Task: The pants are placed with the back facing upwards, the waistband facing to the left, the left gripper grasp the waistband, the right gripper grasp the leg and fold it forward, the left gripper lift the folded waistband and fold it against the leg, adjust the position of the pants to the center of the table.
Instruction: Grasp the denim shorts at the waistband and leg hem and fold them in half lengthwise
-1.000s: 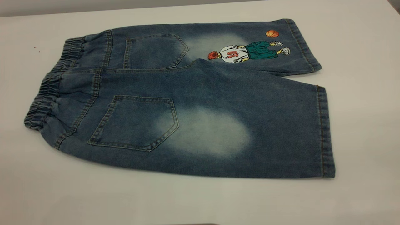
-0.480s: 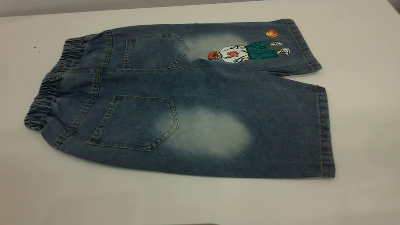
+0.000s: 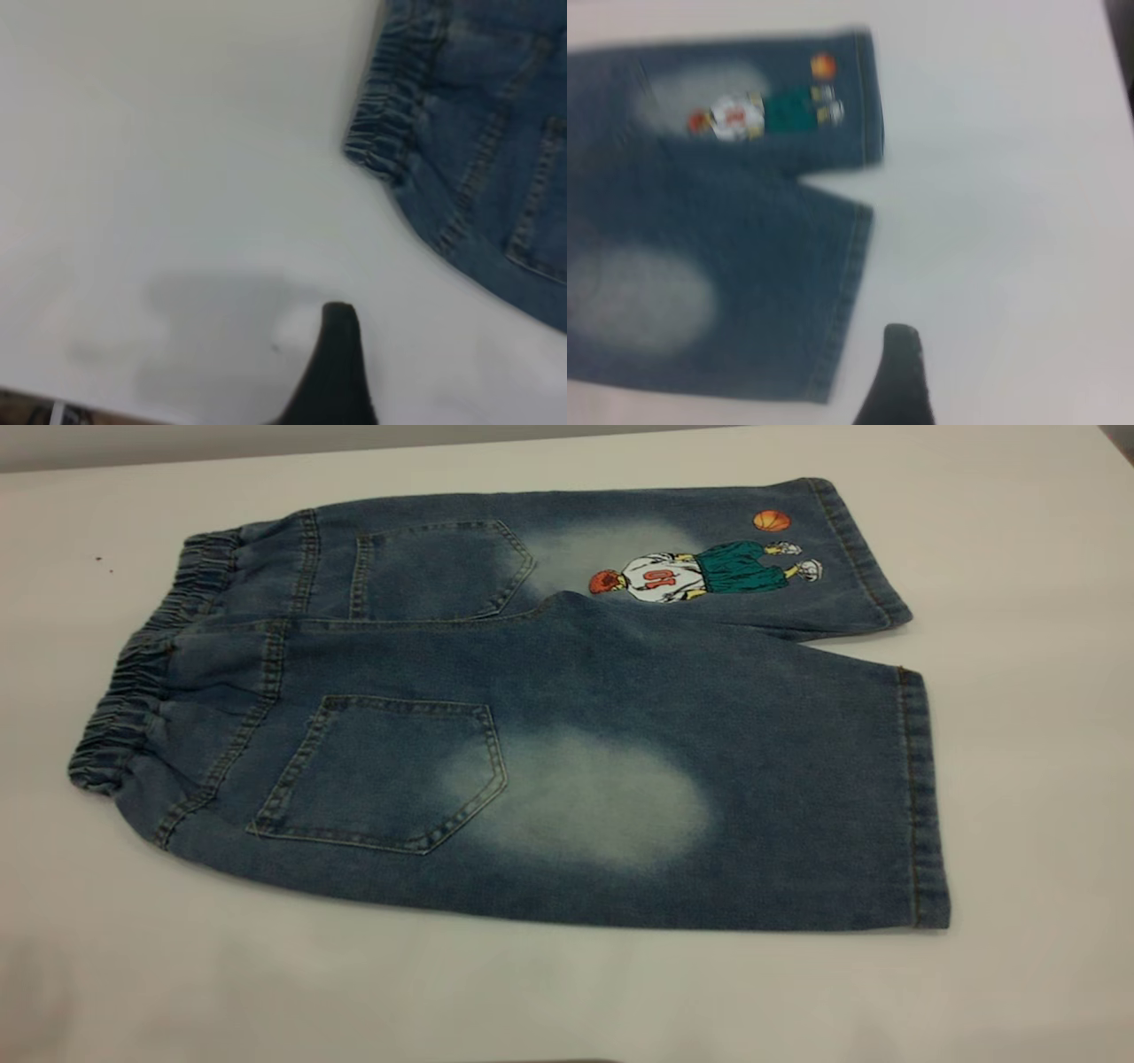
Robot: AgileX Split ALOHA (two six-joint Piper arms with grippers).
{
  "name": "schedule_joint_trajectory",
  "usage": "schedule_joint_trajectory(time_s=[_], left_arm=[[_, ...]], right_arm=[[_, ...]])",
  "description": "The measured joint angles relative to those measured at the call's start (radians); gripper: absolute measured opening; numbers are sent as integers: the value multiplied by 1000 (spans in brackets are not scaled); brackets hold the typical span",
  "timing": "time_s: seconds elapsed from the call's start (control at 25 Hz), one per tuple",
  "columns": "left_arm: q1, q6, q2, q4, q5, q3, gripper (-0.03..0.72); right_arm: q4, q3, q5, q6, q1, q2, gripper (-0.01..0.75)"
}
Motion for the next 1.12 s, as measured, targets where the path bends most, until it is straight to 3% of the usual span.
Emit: schedule_joint_trajectory(time_s=[0.08, 0.12, 0.48, 0.8, 1.12], left_arm=[[0, -1, 159, 0, -93, -6, 584], [0, -1, 364, 0, -228, -16, 584], [0, 9, 754, 4, -549, -25, 584], [0, 68, 940, 4, -594, -108, 584], [-3, 83, 1073, 4, -618, -140, 584]], right_arm=[[3, 0, -36, -2, 0, 87, 545], [13, 0, -79, -3, 0, 173, 545], [48, 0, -114, -27, 0, 224, 545], [185, 0, -130, -181, 8, 363, 545], [236, 0, -131, -218, 8, 433, 545]])
